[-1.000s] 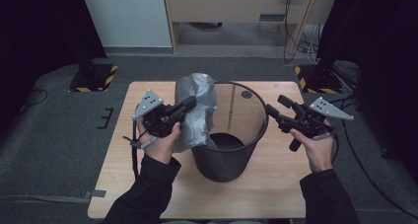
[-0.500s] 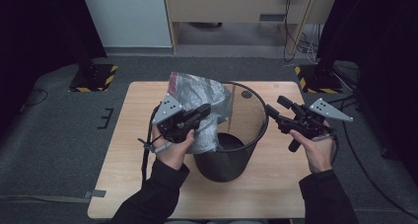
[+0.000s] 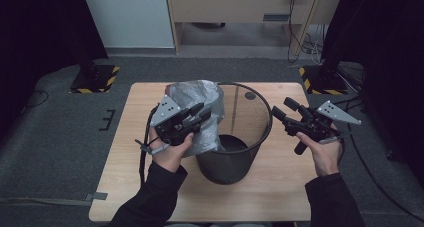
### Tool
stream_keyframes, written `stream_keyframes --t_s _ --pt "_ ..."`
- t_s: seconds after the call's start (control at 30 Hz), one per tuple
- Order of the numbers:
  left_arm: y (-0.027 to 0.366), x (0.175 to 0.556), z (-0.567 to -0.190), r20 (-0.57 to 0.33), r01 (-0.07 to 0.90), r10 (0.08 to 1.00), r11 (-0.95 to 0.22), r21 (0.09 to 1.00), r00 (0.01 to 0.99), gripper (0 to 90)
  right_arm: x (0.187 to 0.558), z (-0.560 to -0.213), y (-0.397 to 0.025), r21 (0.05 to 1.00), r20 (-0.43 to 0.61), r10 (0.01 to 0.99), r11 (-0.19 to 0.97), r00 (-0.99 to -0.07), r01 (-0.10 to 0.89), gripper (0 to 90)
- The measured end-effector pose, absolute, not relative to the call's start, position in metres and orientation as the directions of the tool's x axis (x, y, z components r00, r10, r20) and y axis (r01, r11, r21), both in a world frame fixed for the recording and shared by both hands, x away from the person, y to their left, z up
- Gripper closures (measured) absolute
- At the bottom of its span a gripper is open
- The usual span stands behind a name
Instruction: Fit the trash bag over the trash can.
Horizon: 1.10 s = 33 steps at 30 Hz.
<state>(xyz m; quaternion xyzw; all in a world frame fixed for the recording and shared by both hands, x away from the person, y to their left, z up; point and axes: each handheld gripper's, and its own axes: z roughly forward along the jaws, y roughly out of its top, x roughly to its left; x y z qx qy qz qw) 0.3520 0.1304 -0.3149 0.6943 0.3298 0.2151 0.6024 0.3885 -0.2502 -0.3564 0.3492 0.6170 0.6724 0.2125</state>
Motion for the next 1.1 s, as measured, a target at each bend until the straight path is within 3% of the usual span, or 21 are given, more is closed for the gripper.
stream_keyframes --t_s 0.23,0.37,0.73,1.1 --pt "0.136 0.353 -0.317 -0.116 0.201 0.720 -0.032 0.979 0.684 59.3 0.385 -0.353 -0.248 0.980 0.197 0.708 -0.140 -0.678 0.140 32.4" --pt "0.146 0.353 -0.316 -0.139 0.181 0.732 0.021 0.983 0.667 48.2 0.385 -0.353 -0.249 0.981 0.195 0.711 -0.138 -0.676 0.138 32.3" --pt "0.209 0.348 -0.320 -0.213 0.166 0.805 0.144 0.976 0.554 33.1 0.384 -0.354 -0.251 0.980 0.197 0.713 -0.140 -0.673 0.138 32.2" --pt "0.223 0.344 -0.348 -0.299 0.214 0.768 0.213 0.953 0.567 29.0 0.382 -0.356 -0.250 0.981 0.195 0.713 -0.140 -0.673 0.136 31.6"
